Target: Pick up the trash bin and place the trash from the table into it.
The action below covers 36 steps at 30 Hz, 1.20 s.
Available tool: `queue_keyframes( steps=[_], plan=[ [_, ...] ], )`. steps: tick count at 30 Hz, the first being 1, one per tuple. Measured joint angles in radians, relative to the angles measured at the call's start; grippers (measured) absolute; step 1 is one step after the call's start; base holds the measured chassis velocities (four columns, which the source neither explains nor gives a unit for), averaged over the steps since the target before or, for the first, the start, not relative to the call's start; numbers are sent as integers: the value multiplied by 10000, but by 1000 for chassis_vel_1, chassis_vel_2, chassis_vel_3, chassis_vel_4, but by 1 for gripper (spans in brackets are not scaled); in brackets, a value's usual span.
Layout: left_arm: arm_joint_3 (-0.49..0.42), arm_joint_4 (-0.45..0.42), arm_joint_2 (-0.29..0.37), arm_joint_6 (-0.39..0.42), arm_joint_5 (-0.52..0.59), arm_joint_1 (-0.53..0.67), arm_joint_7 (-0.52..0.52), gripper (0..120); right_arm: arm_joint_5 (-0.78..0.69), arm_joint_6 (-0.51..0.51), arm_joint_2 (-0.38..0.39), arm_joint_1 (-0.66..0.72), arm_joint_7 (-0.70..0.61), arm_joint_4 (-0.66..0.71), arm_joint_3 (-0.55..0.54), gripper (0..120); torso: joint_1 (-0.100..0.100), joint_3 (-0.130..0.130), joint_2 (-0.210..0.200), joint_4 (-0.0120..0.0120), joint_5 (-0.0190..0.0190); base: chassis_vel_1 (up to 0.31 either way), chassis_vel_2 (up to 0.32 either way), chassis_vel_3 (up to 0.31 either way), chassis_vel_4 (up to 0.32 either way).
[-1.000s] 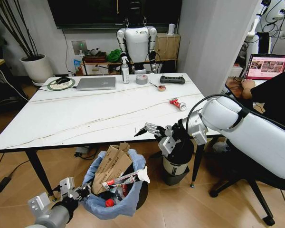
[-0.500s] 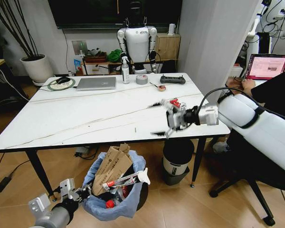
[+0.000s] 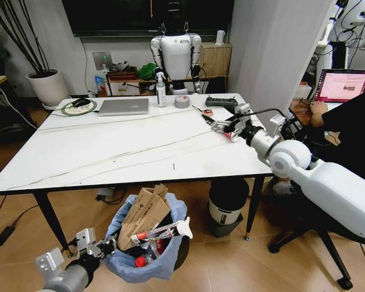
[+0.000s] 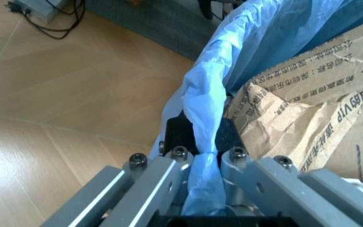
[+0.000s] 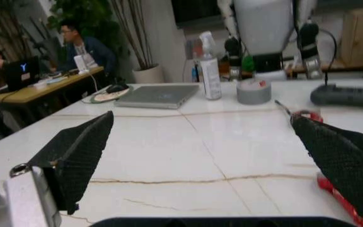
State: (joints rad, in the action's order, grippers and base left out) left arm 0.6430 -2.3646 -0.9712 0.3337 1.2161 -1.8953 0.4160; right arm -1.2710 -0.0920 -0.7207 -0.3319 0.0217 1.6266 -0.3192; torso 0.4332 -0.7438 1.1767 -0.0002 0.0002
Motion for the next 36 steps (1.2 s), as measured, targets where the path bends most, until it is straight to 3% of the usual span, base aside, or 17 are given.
queue_keyframes(
  steps=[8,20,36],
  plan=[
    [-84,56,154,-3,133,135,1,0,-283,-323,-605,228,364,-1682,24,100,0,0,0,7,-3,0,0,0,0],
    [-42,90,402,-3,341,231,31,0,1732,-31,-1699,641,1902,-5216,-36,100,0,-1,0,4,-1,0,0,0,0],
    [-27,177,422,-3,402,298,38,0,2331,215,-2437,1020,2495,-7102,-31,100,-1,0,0,4,-2,0,0,0,0]
  ],
)
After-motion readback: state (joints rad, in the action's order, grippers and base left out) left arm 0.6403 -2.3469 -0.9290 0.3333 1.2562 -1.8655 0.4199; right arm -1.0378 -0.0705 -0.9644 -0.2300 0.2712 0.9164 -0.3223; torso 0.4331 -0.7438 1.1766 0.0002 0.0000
